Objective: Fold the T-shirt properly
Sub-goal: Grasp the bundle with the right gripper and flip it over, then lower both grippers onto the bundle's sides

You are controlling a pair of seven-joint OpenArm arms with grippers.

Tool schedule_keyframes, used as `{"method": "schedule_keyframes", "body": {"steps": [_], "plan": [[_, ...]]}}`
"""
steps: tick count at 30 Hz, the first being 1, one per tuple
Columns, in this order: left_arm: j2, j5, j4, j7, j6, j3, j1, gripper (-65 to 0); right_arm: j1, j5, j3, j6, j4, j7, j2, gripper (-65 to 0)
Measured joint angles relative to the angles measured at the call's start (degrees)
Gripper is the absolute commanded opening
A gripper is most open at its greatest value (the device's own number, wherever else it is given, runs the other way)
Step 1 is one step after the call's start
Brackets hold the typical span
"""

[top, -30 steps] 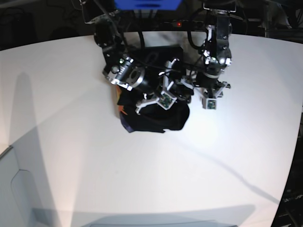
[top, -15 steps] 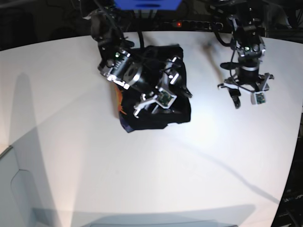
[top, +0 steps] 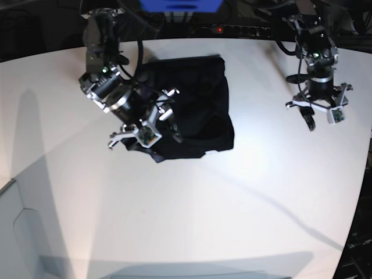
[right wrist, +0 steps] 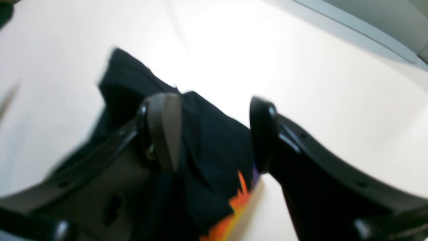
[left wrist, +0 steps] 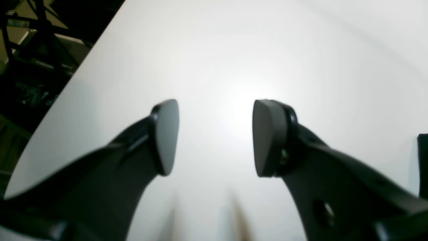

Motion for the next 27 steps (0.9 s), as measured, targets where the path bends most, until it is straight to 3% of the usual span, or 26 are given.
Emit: {"method": "schedule_keyframes", "body": {"steps": [5, 10, 13, 20, 27], "plan": [[0.1, 0.0, 0.0, 0.0, 0.0, 0.1, 0.0, -30.8, -5.0, -0.1, -6.2, 0.0, -4.1, -0.3, 4.3, -31.0], [0.0, 0.0, 0.1, 0.0, 0.0, 0.1, 0.0, -30.8, -6.7, 0.4, -18.7, 0.0, -3.6, 0.3, 8.8, -31.3], [0.0, 0.0, 0.2, 0.0, 0.0, 0.1, 0.0, -30.8, -6.5, 0.2, -22.3, 0.0, -3.5, 0.3, 9.1, -31.3], [0.0, 0.0, 1.6, -0.1, 0.0, 0.0, 0.0, -30.8, -4.0, 0.7, -20.2, 0.0, 2.3, 0.7, 7.8, -31.3], [0.0, 0.0, 1.6, 0.0, 0.0, -2.2, 1.5, -30.7, -3.0, 0.5, -11.3, -0.1, 2.1, 0.3, 7.7, -31.4]]}}
